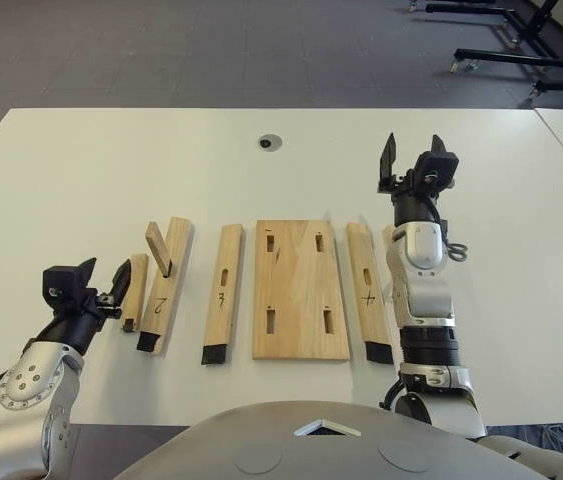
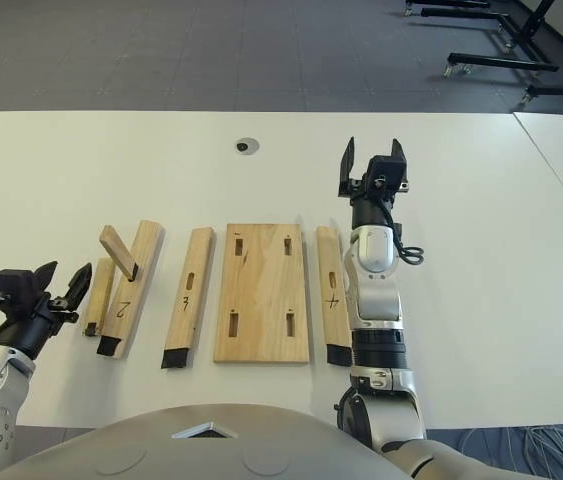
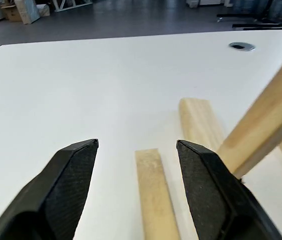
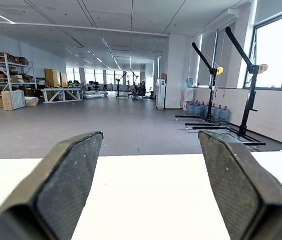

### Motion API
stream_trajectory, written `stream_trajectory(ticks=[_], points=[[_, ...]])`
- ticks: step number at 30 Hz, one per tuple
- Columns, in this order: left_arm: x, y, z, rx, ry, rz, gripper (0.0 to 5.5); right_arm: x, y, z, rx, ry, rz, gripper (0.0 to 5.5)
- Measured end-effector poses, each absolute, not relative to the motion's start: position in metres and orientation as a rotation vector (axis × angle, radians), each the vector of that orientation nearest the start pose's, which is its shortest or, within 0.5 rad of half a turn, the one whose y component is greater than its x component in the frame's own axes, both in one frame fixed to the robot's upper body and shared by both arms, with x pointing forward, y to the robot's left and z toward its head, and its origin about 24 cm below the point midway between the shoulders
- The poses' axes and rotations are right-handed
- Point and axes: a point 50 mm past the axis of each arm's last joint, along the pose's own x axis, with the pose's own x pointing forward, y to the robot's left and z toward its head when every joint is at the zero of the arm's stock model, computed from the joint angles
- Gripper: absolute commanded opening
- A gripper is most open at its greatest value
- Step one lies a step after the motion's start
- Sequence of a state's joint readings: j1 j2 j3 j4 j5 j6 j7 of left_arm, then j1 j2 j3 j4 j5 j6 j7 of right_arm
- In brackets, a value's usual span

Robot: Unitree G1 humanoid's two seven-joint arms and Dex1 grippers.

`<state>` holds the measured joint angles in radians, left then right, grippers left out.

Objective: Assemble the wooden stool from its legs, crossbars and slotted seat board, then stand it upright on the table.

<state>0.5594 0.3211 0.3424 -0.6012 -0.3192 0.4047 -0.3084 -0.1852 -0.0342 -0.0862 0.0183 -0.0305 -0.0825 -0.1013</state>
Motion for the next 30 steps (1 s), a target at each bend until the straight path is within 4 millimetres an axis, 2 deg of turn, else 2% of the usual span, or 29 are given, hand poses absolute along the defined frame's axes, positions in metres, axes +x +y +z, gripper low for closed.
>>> stream_trajectory(ticks=[1,2,6,18,24,30], points=[[0.133,0.246,0.074,0.082,0.290,-0.075,3.59,0.284,-0.168,0.094,-0.047,-0.243,-0.141,3.54],[0.131,0.241,0.077,0.079,0.285,-0.116,3.62,0.283,-0.169,0.093,-0.054,-0.243,-0.144,3.54],[0.126,0.235,0.077,0.119,0.358,-0.189,3.62,0.276,-0.170,0.089,-0.055,-0.224,-0.157,3.54],[0.116,0.211,0.068,0.163,0.546,-0.329,3.62,0.277,-0.167,0.090,-0.062,-0.206,-0.133,3.54],[0.110,0.207,0.057,0.152,0.616,-0.282,3.62,0.280,-0.167,0.093,-0.082,-0.202,-0.077,3.54],[0.109,0.207,0.052,0.175,0.613,-0.251,3.62,0.279,-0.163,0.095,-0.075,-0.211,-0.043,3.54]])
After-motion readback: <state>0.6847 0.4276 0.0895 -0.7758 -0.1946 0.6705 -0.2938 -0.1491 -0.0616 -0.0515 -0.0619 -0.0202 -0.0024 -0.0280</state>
